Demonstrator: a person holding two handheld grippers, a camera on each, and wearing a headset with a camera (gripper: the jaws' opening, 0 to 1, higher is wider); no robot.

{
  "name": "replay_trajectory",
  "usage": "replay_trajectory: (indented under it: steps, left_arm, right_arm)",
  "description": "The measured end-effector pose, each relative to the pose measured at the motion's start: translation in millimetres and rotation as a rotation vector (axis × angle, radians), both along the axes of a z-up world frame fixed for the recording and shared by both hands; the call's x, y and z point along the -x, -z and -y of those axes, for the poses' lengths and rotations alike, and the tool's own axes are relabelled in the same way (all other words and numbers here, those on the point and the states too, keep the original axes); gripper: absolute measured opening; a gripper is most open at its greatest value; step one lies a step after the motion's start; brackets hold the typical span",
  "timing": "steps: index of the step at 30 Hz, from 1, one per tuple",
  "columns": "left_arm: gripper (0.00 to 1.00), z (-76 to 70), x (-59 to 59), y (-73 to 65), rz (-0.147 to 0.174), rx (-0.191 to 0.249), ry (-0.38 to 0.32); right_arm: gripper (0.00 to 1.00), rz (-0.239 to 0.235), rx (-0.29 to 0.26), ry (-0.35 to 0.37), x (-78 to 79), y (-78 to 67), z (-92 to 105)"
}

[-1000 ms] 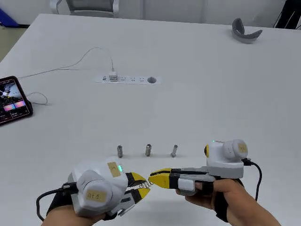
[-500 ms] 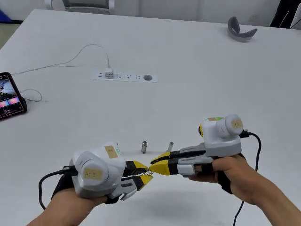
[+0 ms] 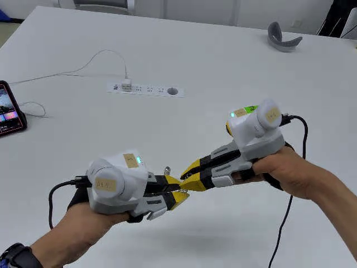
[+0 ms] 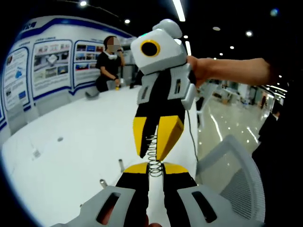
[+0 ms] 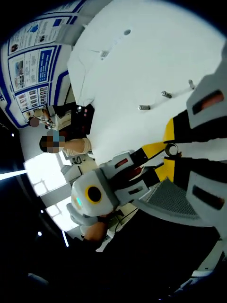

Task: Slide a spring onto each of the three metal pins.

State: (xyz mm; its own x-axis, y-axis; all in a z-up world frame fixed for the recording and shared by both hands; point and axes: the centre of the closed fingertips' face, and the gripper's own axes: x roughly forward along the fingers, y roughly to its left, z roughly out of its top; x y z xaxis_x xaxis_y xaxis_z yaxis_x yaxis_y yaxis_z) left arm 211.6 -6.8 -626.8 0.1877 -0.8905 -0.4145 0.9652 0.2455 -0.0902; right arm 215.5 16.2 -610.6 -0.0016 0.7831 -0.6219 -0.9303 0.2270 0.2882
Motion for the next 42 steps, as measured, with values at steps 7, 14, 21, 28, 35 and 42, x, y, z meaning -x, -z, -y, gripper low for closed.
replay_trajectory:
  steps: [7,14,21,28,35,42]
  left_arm:
    - [0.10,1.4,0.7,-4.5,0.006,0.009,0.019]
    - [0.10,2.9,5.2,-6.1,0.018,0.002,0.058]
    - [0.10,0.4,8.6,-2.3,0.023,-0.014,0.057]
    - [0.11,-1.0,13.3,4.9,0.023,-0.031,0.054]
    - [0.14,-6.7,15.2,9.7,0.013,-0.043,0.043]
    - [0.17,-15.3,14.2,18.3,-0.005,-0.055,0.012]
  right_arm:
    - [0.13,0.028,0.063,-0.077,3.6,1.9,3.2]
    - [0.13,0.040,0.093,-0.138,9.9,3.3,3.5]
    - [0.12,0.067,0.102,-0.154,15.6,7.1,1.5]
    - [0.12,0.067,0.108,-0.138,19.2,15.1,3.4]
    - [0.12,0.063,0.093,-0.085,19.3,16.4,12.3]
    - [0.12,0.053,0.097,-0.041,22.0,22.6,23.2]
